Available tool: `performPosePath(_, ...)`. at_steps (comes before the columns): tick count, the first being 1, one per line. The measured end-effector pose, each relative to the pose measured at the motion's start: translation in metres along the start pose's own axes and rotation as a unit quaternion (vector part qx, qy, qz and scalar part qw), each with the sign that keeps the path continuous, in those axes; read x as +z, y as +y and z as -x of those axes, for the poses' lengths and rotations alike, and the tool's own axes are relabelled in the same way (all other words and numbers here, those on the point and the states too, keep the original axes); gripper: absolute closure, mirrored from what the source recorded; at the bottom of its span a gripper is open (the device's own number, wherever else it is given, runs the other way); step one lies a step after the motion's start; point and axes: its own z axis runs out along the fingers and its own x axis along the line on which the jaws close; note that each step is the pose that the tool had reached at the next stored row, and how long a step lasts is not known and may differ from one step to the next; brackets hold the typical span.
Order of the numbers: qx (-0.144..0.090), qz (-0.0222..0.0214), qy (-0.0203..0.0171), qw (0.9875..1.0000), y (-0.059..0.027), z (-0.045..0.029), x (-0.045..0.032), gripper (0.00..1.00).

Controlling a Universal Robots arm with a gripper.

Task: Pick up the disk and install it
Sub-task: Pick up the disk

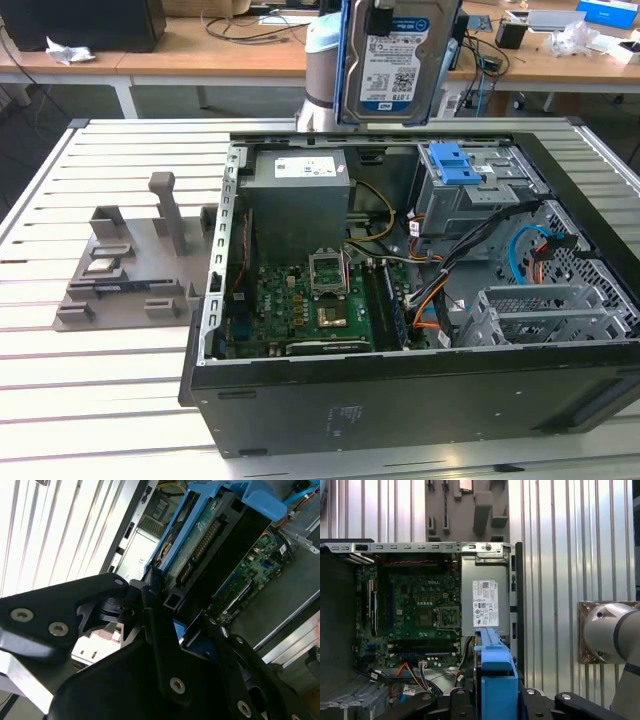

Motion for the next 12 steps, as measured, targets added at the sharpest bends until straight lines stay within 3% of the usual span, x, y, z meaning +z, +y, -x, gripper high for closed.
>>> performPosePath(12,0.0,0.0,0.0,1.0,-0.0146,-0.0102,-0.0007,0.63)
